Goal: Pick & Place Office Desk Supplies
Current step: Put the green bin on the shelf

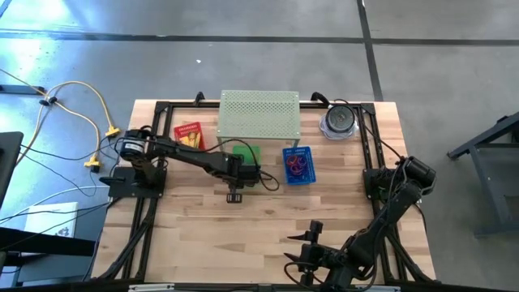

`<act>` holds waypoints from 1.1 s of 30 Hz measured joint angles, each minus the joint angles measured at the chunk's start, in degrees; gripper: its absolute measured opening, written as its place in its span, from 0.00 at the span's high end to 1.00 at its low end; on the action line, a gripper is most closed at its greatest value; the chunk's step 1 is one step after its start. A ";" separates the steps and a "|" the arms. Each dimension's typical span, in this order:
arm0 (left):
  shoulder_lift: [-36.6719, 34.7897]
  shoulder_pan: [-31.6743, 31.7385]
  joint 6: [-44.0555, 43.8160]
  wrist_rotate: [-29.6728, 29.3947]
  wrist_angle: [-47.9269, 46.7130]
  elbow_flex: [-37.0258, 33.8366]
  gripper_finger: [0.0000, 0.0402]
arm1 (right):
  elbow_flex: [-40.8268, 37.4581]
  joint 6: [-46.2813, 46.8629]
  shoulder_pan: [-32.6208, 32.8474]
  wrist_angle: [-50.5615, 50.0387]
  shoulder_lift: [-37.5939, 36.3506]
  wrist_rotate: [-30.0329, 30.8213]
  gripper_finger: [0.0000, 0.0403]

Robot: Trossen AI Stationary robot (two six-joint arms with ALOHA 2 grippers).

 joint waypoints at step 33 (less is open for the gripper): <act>-12.74 7.03 0.23 -5.20 -36.50 28.61 1.00 | 0.00 -0.26 -1.20 -0.34 0.00 0.35 0.47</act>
